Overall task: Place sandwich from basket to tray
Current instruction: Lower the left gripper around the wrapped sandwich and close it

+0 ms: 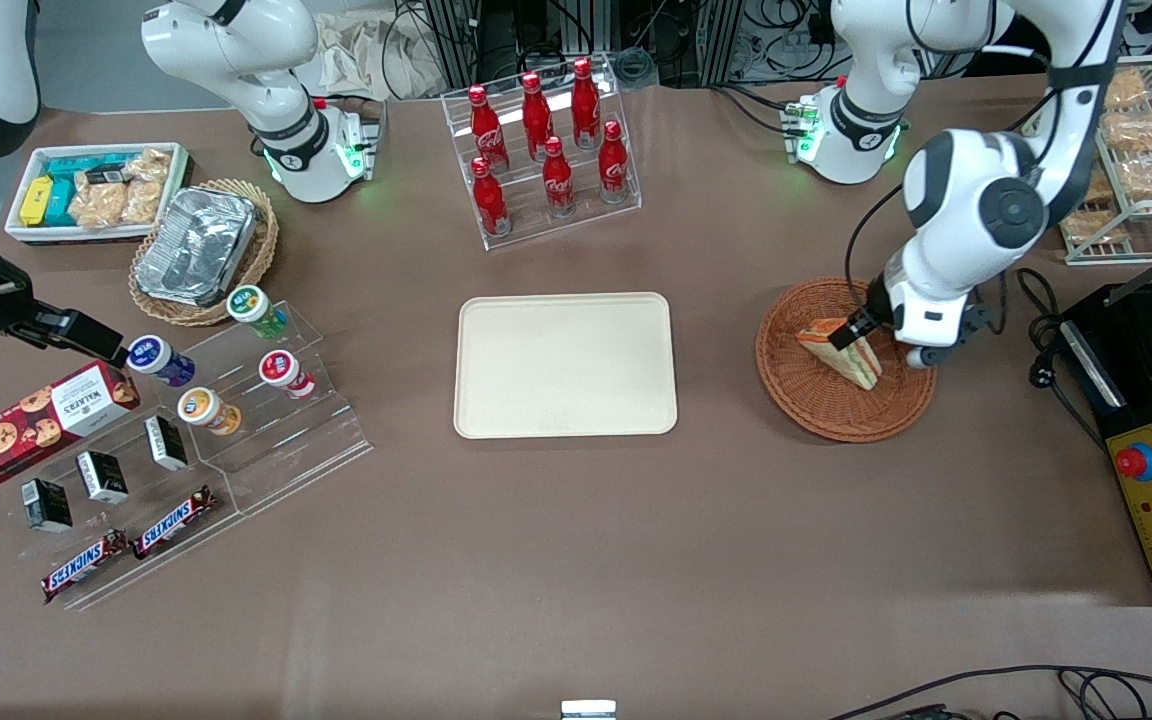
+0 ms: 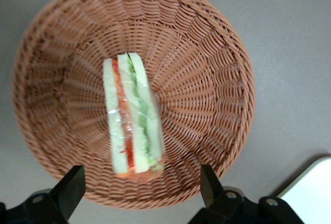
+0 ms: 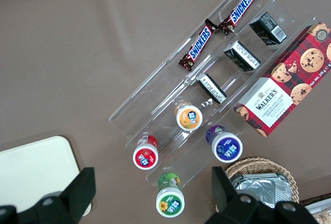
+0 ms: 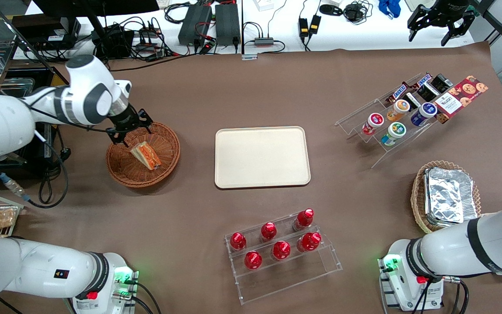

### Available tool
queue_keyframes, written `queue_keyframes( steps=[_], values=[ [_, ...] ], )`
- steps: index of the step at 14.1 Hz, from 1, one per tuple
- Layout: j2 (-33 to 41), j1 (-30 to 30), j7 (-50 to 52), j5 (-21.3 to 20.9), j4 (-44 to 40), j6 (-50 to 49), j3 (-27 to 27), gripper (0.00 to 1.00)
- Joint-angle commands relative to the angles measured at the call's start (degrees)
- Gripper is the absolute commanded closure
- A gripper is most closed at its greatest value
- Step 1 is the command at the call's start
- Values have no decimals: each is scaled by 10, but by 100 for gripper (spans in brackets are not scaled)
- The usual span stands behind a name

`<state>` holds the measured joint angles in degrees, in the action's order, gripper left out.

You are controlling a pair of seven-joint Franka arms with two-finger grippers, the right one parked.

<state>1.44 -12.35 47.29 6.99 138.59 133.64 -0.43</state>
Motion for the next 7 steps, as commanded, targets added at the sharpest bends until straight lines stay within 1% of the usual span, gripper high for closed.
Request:
queue_keyframes(
  steps=[1, 3, 4, 6, 7],
  values=[
    [-27, -15, 49, 0, 2, 41, 3, 1],
    [-31, -15, 54, -2, 8, 45, 4, 1],
    [-32, -15, 54, -14, 18, 56, 5, 1],
    [-32, -11, 55, -31, 50, 99, 8, 1],
    [-33, -11, 57, -30, 55, 114, 10, 2]
  ],
)
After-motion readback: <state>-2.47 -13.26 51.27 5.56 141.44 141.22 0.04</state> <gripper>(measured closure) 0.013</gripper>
